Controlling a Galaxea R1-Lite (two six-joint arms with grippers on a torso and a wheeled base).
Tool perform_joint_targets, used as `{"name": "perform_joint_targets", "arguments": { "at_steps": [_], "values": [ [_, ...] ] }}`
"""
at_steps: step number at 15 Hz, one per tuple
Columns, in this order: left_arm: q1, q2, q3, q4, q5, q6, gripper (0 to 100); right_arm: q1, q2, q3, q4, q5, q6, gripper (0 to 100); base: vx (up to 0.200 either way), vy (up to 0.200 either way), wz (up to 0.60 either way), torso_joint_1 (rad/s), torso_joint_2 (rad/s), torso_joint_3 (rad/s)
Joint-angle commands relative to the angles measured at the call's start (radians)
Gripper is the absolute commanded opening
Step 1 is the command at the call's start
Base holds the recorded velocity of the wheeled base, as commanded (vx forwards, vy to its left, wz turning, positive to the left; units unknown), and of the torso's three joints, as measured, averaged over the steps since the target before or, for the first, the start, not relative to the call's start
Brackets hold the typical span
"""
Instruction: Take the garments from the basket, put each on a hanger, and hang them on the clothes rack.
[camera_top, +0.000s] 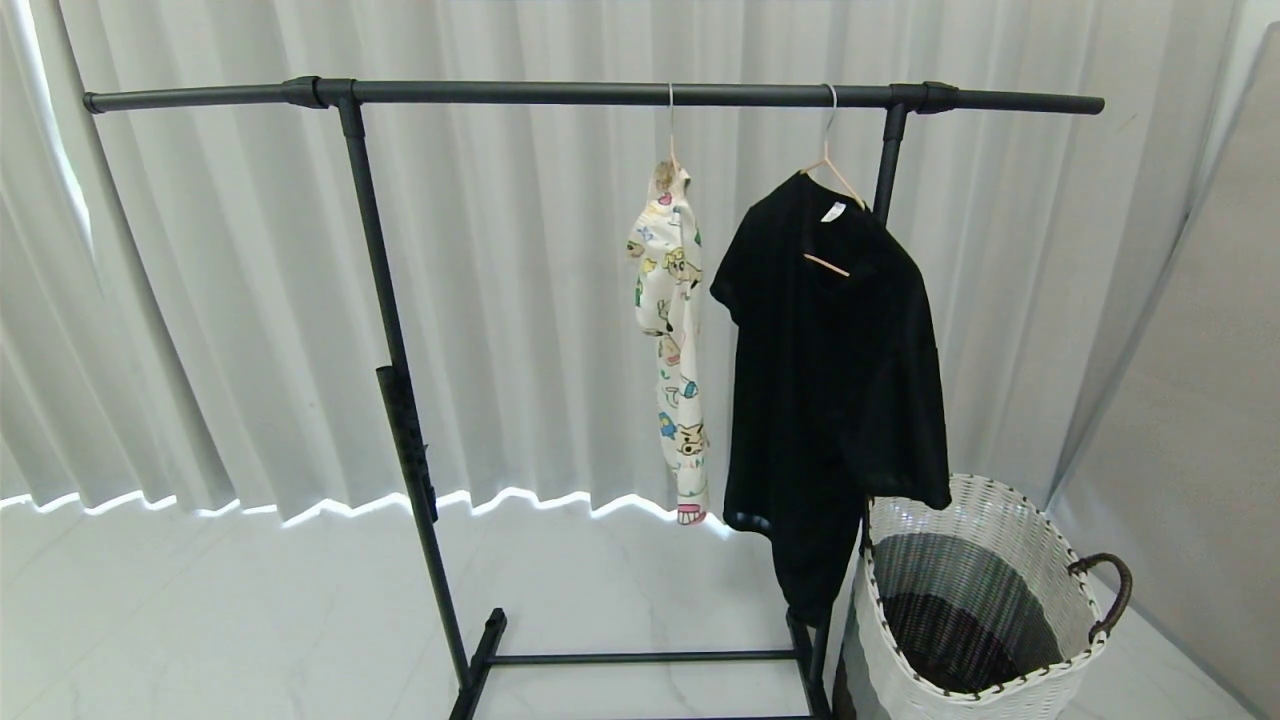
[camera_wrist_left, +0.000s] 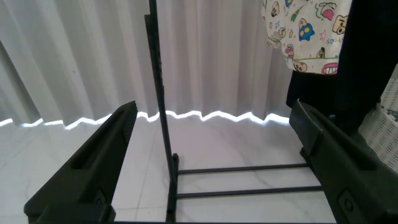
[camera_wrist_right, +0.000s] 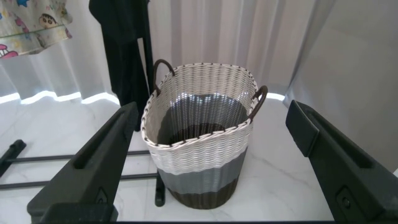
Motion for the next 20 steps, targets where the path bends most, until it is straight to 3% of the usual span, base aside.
{"name": "perform_joint_targets", "arguments": {
  "at_steps": [1,20],
  "values": [
    [-0.001,0.000,0.000,0.000,0.000,0.000,100,0.000,0.002,0.000,0.000,0.000,0.000,100,0.000,0.000,0.00,0.000,0.00,0.000],
    [-0.001,0.000,0.000,0.000,0.000,0.000,100,0.000,0.002,0.000,0.000,0.000,0.000,100,0.000,0.000,0.00,0.000,0.00,0.000]
  ]
}}
